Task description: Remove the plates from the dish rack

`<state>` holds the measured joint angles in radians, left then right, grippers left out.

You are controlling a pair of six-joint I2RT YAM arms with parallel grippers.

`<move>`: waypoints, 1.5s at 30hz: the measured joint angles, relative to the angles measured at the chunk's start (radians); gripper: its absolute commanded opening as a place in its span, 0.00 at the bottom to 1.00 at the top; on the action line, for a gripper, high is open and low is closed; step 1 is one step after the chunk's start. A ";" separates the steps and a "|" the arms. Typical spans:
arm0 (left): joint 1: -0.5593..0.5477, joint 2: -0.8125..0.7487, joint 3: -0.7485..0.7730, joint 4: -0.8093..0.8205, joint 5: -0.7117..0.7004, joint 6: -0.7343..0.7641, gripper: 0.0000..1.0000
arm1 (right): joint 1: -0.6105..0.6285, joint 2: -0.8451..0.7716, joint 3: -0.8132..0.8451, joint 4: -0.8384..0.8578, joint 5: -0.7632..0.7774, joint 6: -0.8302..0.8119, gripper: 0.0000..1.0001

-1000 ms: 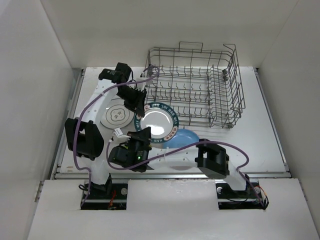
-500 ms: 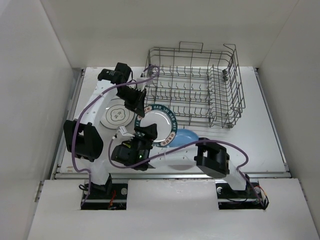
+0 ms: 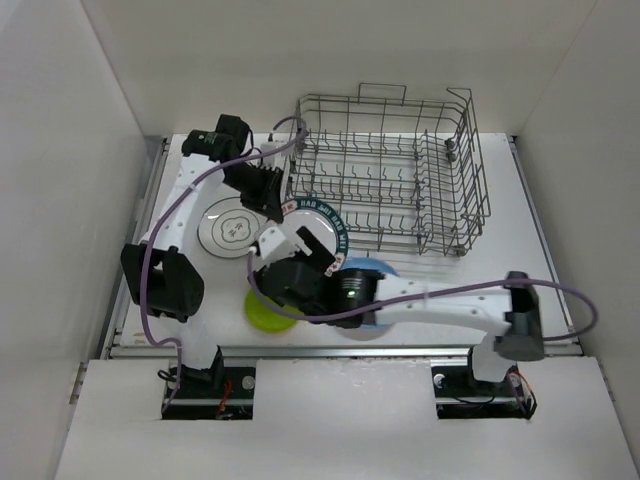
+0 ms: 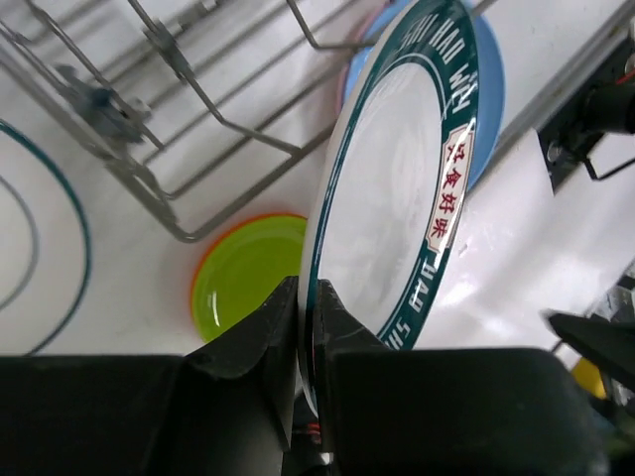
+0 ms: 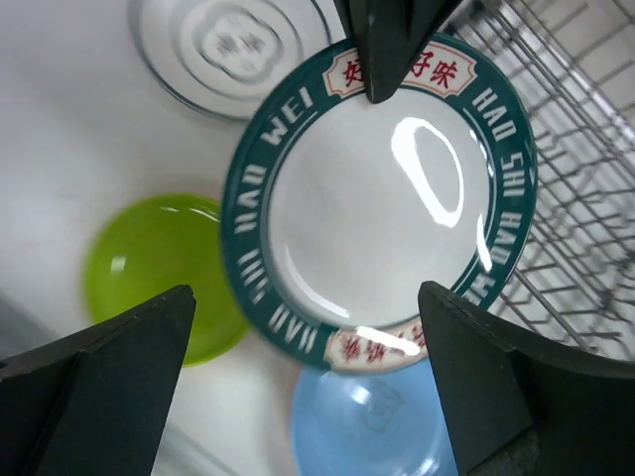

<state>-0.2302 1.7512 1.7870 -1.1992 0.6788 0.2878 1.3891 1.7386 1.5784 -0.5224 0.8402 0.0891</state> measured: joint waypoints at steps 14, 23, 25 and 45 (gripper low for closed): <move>0.359 -0.084 0.085 0.119 0.169 -0.112 0.00 | -0.134 -0.418 -0.099 0.049 -0.159 0.245 1.00; 0.698 -0.034 -0.167 0.382 0.183 -0.319 0.00 | -0.449 -0.348 0.005 -0.086 -0.288 0.391 1.00; 0.696 -0.002 -0.193 0.409 0.169 -0.327 0.00 | -0.479 -0.328 0.029 -0.097 -0.315 0.401 1.00; 0.569 0.237 -0.255 0.420 -0.101 -0.288 0.84 | -0.531 -0.284 0.091 -0.124 -0.401 0.382 1.00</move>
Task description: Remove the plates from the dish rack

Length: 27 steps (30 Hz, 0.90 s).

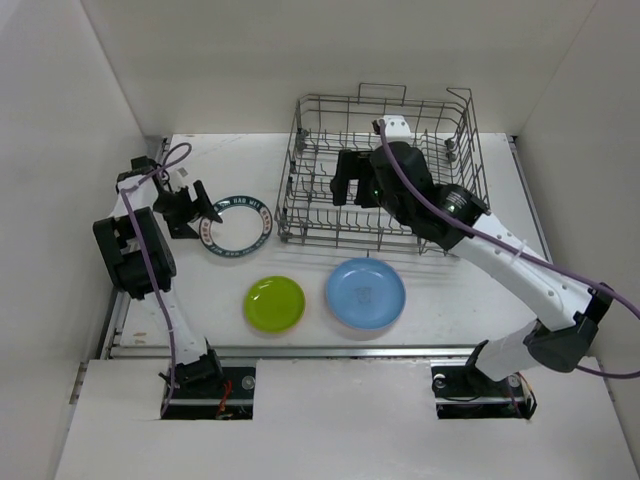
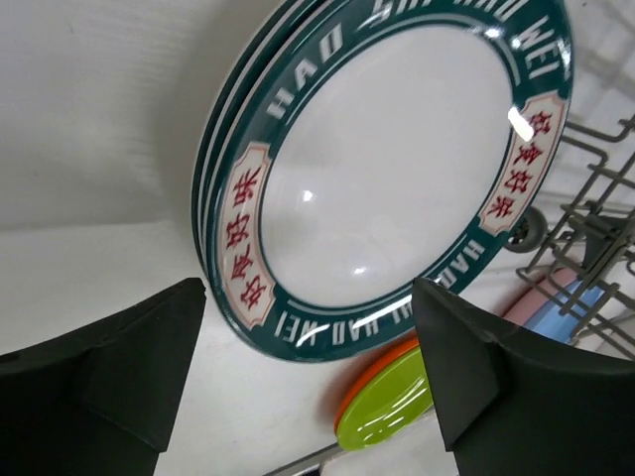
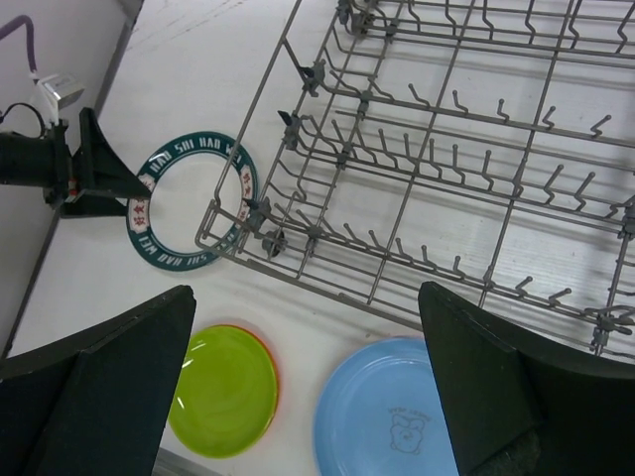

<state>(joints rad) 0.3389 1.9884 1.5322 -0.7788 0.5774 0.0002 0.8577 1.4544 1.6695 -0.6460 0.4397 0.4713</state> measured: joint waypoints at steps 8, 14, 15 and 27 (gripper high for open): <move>-0.039 -0.011 0.163 -0.168 -0.183 0.032 0.87 | -0.047 -0.062 0.005 -0.066 0.053 0.017 1.00; -0.048 -0.237 0.221 -0.191 -0.383 0.019 1.00 | -0.106 -0.206 0.024 -0.206 0.352 0.045 1.00; -0.047 -0.301 0.222 -0.190 -0.427 0.018 1.00 | -0.108 -0.249 0.023 -0.232 0.416 0.046 1.00; 0.010 -0.792 0.159 -0.240 -0.636 0.028 1.00 | -0.111 -1.003 0.060 -0.340 0.648 0.084 1.00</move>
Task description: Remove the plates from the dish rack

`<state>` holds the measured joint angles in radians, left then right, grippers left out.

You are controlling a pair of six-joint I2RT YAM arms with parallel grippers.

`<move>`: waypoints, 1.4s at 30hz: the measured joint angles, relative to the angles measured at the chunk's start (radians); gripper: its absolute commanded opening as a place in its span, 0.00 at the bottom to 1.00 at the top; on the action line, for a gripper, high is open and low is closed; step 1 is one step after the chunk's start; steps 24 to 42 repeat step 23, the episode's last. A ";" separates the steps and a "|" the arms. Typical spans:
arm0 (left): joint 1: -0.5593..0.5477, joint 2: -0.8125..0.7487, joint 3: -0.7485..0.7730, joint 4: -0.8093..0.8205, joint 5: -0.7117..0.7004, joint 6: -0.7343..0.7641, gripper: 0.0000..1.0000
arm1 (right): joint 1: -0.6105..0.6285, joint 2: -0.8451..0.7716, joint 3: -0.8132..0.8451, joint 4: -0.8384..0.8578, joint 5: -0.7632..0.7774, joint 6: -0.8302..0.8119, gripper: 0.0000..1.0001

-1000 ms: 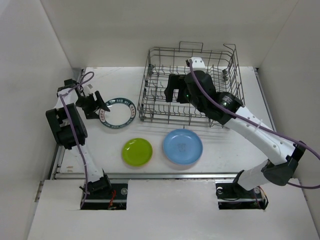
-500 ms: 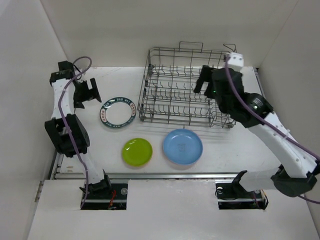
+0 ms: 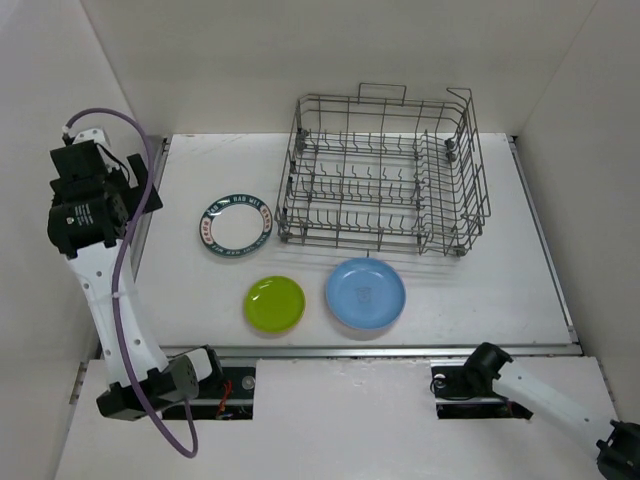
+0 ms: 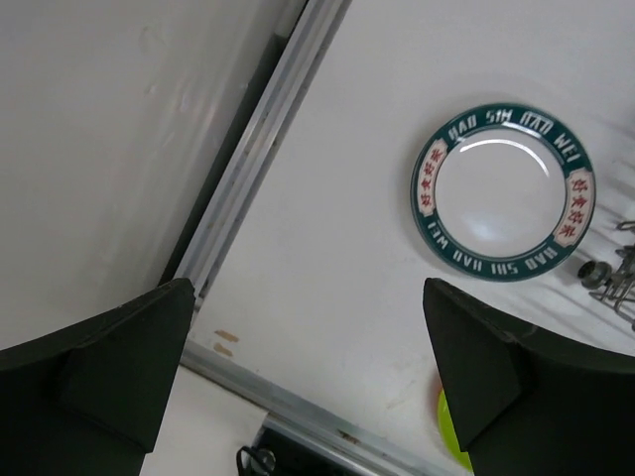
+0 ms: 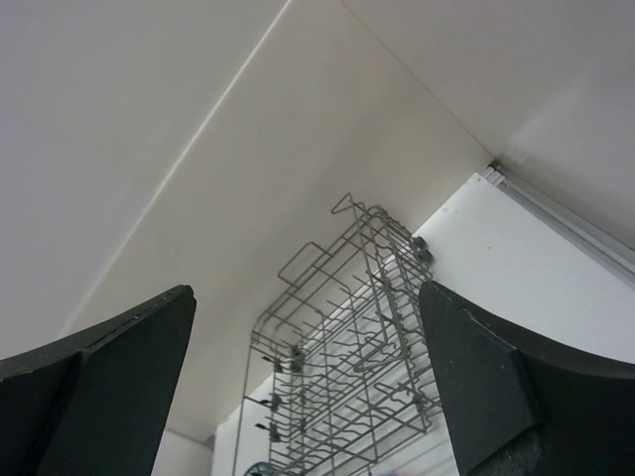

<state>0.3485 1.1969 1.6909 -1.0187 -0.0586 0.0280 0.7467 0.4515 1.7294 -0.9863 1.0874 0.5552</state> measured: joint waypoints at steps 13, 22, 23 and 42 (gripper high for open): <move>0.000 0.005 -0.082 -0.100 -0.022 0.005 1.00 | 0.001 0.171 0.054 -0.242 -0.169 0.034 1.00; 0.000 -0.033 -0.095 -0.109 -0.018 0.025 1.00 | 0.000 0.146 0.043 -0.272 -0.226 0.045 1.00; 0.000 -0.033 -0.095 -0.109 -0.013 0.026 1.00 | 0.000 0.145 0.043 -0.275 -0.231 0.047 1.00; 0.000 -0.033 -0.095 -0.109 -0.013 0.026 1.00 | 0.000 0.145 0.043 -0.275 -0.231 0.047 1.00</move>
